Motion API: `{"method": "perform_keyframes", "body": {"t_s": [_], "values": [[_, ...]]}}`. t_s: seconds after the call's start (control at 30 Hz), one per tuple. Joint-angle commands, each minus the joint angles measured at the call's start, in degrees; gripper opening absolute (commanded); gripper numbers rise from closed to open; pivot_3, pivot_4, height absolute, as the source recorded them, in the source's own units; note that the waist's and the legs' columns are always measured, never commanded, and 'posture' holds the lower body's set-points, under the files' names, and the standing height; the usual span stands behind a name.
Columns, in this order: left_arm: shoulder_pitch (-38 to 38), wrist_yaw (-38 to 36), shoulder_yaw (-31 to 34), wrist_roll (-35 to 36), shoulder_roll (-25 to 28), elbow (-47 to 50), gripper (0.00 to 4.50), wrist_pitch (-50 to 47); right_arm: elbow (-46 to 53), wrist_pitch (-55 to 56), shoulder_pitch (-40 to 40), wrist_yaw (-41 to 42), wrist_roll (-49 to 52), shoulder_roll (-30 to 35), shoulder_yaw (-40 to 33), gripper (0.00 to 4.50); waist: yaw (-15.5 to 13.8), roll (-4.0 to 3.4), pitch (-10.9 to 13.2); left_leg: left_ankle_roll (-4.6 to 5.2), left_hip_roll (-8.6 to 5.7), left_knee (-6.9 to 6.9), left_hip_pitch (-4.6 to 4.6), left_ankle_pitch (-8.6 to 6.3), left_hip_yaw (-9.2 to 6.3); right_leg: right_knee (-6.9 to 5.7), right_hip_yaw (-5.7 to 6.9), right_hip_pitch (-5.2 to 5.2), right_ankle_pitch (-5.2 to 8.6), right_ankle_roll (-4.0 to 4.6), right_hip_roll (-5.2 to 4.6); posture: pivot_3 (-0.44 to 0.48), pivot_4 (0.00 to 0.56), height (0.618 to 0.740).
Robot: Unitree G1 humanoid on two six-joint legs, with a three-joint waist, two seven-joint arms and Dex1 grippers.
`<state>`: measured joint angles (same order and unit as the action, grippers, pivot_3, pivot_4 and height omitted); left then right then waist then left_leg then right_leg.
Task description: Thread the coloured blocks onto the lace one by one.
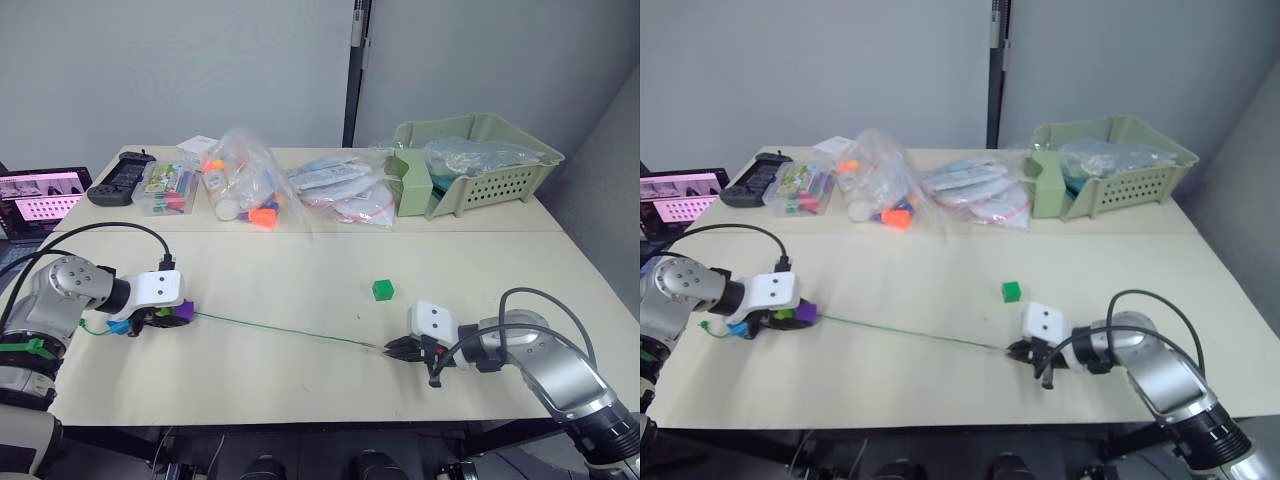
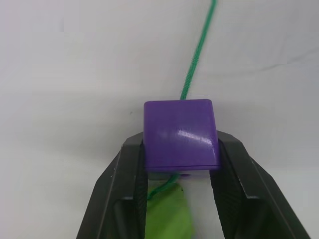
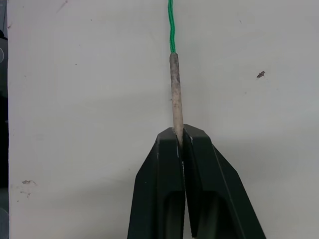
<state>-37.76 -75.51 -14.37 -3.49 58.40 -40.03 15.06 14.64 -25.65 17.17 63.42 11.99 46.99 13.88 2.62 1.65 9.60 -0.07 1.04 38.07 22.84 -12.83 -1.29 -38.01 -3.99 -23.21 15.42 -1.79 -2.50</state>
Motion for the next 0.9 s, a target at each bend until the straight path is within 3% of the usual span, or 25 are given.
{"method": "perform_keyframes", "body": {"t_s": [0.03,0.1,0.17,0.37,0.47,0.57,0.67,0.8,0.9], "values": [[1.6,-1.6,-0.1,-1.1,-0.6,-0.4,1.21,-1.8,1.4,0.6,0.7,0.0,0.1,0.2,-1.2,0.0,-0.1,0.0,0.0,0.0,0.0,0.0,0.01,0.0,0.0,-0.01,0.01,-0.01,0.0,0.0,0.0,0.0,0.15,0.74],[1.8,-2.7,1.0,0.7,-1.5,1.6,1.21,-3.5,1.5,0.5,1.0,0.0,0.1,-0.1,-0.9,0.0,-0.1,0.0,0.0,0.0,0.0,0.0,0.03,0.0,0.0,0.0,0.01,-0.02,0.0,0.0,-0.01,0.0,0.15,0.74],[1.7,-4.4,2.0,2.1,-1.9,3.4,2.25,-5.5,1.7,0.1,1.2,-0.1,0.1,-0.4,-0.7,0.0,-0.2,0.0,0.0,0.0,-0.02,0.0,0.06,0.0,0.0,0.01,0.01,-0.02,0.0,0.0,-0.03,0.0,0.15,0.74],[-0.3,-8.6,3.5,5.0,-2.6,11.9,4.17,-11.7,2.2,-1.5,2.7,-0.9,-0.4,-1.7,0.5,0.0,-0.5,0.04,0.0,0.0,-0.06,0.01,0.3,0.0,-0.06,0.05,0.03,-0.15,0.0,0.0,-0.06,0.0,0.15,0.74],[-0.4,-9.5,4.1,8.4,-5.0,19.9,4.17,-17.4,2.8,-2.8,3.9,-1.6,-0.7,-2.6,1.4,0.0,-0.7,0.07,0.0,0.0,-0.07,0.05,0.47,0.0,-0.11,0.02,0.05,-0.29,-0.01,0.0,-0.06,0.0,0.15,0.74],[1.4,-6.2,2.3,11.7,-11.4,32.9,4.17,-26.2,4.0,-4.8,5.5,-2.4,-1.2,-4.1,3.4,0.0,-1.0,0.07,0.0,0.0,-0.09,0.1,0.51,0.0,-0.12,0.02,0.04,-0.29,-0.01,-0.01,-0.09,0.0,0.15,0.74],[3.6,-2.6,-0.1,11.8,-16.6,40.1,4.17,-30.9,4.2,-5.8,6.5,-3.0,-1.8,-5.1,4.8,0.0,-1.0,0.07,0.0,0.0,-0.09,0.15,0.51,0.0,-0.13,0.02,0.03,-0.27,-0.01,-0.01,-0.08,0.0,0.15,0.74],[4.8,4.4,-4.3,9.9,-26.1,42.9,4.17,-33.5,4.4,-7.4,8.0,-3.6,-2.3,-6.4,6.1,0.0,-1.0,0.08,0.0,0.0,-0.09,0.16,0.49,0.0,-0.16,-0.02,0.03,-0.27,-0.02,0.0,-0.05,0.0,0.15,0.74],[4.8,6.6,-7.3,7.0,-28.3,41.9,4.17,-31.7,4.7,-8.0,8.4,-3.7,-2.4,-6.5,6.3,0.0,-1.1,0.08,0.0,0.0,-0.1,0.22,0.5,0.0,-0.16,-0.02,0.02,-0.26,-0.02,0.0,-0.05,0.0,0.15,0.74]]}}
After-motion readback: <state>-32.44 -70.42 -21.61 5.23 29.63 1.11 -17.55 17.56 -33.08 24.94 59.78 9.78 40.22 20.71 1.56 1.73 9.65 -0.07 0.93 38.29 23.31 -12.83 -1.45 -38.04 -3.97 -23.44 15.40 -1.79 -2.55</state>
